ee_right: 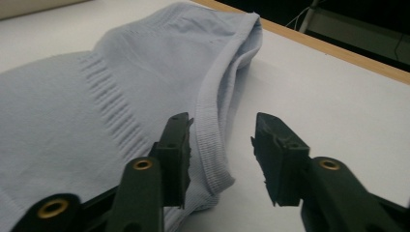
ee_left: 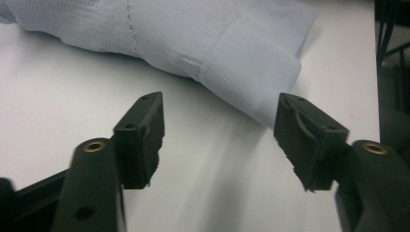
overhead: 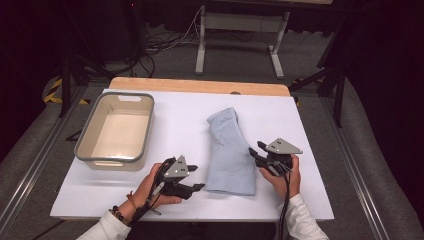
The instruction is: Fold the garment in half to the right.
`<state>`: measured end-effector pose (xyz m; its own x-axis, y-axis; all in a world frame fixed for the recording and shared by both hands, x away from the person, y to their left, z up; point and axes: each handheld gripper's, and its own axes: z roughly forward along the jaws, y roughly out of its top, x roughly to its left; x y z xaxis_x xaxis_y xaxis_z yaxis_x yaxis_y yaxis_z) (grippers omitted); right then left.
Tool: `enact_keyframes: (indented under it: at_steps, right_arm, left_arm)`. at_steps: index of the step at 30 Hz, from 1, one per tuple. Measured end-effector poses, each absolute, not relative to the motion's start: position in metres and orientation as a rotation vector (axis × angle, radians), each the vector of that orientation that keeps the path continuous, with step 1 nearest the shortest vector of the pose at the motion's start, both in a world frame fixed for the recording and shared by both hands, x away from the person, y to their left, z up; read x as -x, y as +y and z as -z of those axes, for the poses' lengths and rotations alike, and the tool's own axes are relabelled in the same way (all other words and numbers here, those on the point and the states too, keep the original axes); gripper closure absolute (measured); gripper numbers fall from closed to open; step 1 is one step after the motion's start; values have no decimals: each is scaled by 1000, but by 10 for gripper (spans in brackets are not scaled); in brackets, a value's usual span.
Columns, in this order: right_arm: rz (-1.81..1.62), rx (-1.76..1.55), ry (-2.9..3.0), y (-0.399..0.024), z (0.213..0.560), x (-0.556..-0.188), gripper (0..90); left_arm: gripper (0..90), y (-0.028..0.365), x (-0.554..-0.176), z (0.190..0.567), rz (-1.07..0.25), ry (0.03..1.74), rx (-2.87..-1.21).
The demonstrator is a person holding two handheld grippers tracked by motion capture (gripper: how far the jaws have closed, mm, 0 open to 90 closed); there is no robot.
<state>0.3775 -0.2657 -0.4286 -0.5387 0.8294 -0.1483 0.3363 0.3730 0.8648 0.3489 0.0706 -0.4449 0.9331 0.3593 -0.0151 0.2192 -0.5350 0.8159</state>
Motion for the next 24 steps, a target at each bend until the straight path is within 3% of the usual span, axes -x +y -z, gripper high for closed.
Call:
enact_keyframes:
  at_steps: [4,12,14,16,18,21,24]
  right_arm:
    - [-1112,-1024,2115,-264,430,-378,443]
    - [-1096,-1128,2217,-266,449,-397,366]
    - [-1080,-1146,2248,-265,453,-400,377]
    - [-1081,-1168,2286,-263,457,-403,394]
    - [-1084,-1173,2291,-264,457,-404,404]
    - [-1180,-1277,2350,-270,460,-411,497]
    - [-1216,-1279,2377,-270,461,-412,594]
  left_arm:
    - [283,58,-353,450,-152,445,-2121]
    - [352,30,-358,467,-159,449,-2252]
    - [440,28,-356,469,-142,419,-2273]
    - [587,29,-356,469,-76,424,-2264]
    - [614,29,-356,469,-56,415,-2271]
    - [769,27,-355,467,-56,355,-2296]
    - [812,27,-352,464,-79,354,-2326]
